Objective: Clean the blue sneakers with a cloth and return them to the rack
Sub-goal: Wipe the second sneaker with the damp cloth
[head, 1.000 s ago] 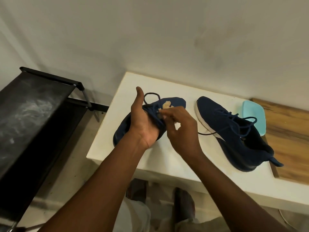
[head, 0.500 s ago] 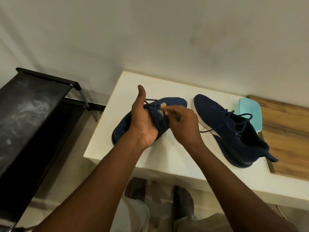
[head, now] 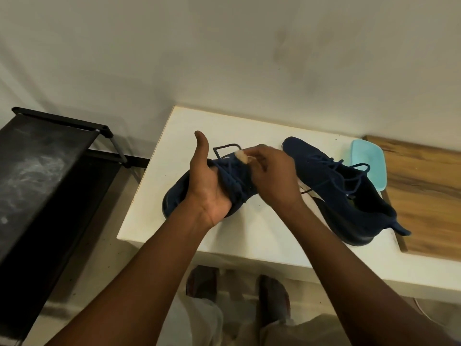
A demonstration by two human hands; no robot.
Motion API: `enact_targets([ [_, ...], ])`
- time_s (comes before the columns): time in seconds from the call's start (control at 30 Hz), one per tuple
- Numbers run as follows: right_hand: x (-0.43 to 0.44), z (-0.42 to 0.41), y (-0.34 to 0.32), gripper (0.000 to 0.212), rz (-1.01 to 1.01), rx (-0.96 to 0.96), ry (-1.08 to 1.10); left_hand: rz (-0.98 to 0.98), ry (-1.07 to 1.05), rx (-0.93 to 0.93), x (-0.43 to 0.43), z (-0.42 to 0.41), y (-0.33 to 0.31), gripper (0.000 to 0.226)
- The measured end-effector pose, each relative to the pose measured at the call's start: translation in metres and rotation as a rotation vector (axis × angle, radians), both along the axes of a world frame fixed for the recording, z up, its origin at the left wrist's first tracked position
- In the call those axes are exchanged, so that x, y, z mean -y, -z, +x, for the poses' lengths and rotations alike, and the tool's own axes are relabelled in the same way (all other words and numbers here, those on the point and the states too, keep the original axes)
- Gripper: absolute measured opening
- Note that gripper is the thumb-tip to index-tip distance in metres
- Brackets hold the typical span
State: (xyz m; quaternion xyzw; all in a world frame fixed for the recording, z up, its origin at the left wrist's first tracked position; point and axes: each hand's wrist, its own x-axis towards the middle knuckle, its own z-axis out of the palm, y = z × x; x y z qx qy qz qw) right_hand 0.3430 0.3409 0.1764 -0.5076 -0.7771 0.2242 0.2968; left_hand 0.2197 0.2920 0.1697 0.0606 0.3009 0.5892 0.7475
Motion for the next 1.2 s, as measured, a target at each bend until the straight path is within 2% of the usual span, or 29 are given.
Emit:
enact_targets([
  [0.07, 0.014, -0.006, -0.005, 0.024, -0.056, -0.052, -0.155, -0.020, -0.042, -0.045, 0.000, -0.004, 0.001, 0.105],
  [0.13, 0.022, -0.004, -0.011, 0.022, -0.078, -0.010, -0.258, -0.030, -0.062, -0.048, -0.001, -0.007, -0.002, 0.101],
  [0.23, 0.015, 0.012, -0.008, 0.021, -0.006, -0.081, -0.077, -0.021, -0.005, -0.119, -0.004, -0.006, -0.011, 0.089],
  [0.27, 0.011, 0.018, -0.002, 0.023, 0.000, -0.123, 0.014, -0.021, 0.033, -0.218, -0.005, -0.006, -0.012, 0.081],
  [0.3, 0.008, 0.024, 0.004, 0.026, -0.048, -0.166, 0.084, 0.003, 0.097, -0.404, -0.004, -0.008, -0.013, 0.072],
  [0.33, 0.005, 0.028, 0.011, 0.027, -0.151, -0.218, 0.120, 0.056, 0.195, -0.692, 0.000, -0.013, -0.011, 0.067],
  [0.4, 0.005, 0.028, 0.022, 0.022, -0.340, -0.291, 0.110, 0.135, 0.447, -1.316, 0.014, -0.019, -0.005, 0.073],
  [0.43, 0.007, 0.024, 0.024, 0.021, -0.382, -0.309, 0.102, 0.155, 0.532, -1.513, 0.020, -0.020, -0.004, 0.073],
  [0.47, 0.010, 0.019, 0.024, 0.019, -0.403, -0.339, 0.105, 0.151, 0.545, -1.619, 0.024, -0.019, -0.004, 0.065],
  [0.53, 0.018, 0.007, 0.023, 0.015, -0.391, -0.411, 0.105, 0.137, 0.425, -1.688, 0.026, -0.018, -0.005, 0.043],
  [0.6, 0.031, -0.001, 0.017, 0.015, -0.328, -0.422, 0.085, 0.125, 0.300, -1.590, 0.025, -0.020, -0.013, 0.035],
  [0.67, 0.044, -0.005, 0.010, 0.014, -0.237, -0.387, 0.023, 0.038, 0.146, -1.381, 0.022, -0.024, -0.021, 0.023],
  [0.73, 0.063, -0.006, 0.004, 0.015, -0.038, -0.283, -0.088, -0.103, -0.028, -1.087, 0.020, -0.030, -0.027, 0.018],
  [0.8, 0.082, -0.009, -0.003, 0.016, 0.121, -0.163, -0.222, -0.188, -0.154, -0.749, 0.019, -0.036, -0.030, 0.027],
  [0.9, 0.070, -0.009, -0.015, 0.013, 0.206, -0.129, -0.197, -0.205, -0.207, -0.381, 0.023, -0.038, -0.035, 0.032],
  [1.03, 0.036, -0.011, -0.019, 0.017, 0.031, -0.169, -0.018, -0.241, -0.223, -0.316, 0.024, -0.030, -0.032, 0.038],
  [1.1, 0.049, -0.015, -0.019, 0.018, 0.046, -0.121, -0.096, -0.268, -0.250, -0.293, 0.023, -0.032, -0.028, 0.038],
  [1.2, 0.090, -0.013, -0.019, 0.021, 0.079, 0.030, -0.378, -0.335, -0.280, -0.283, 0.023, -0.039, -0.024, 0.039],
])
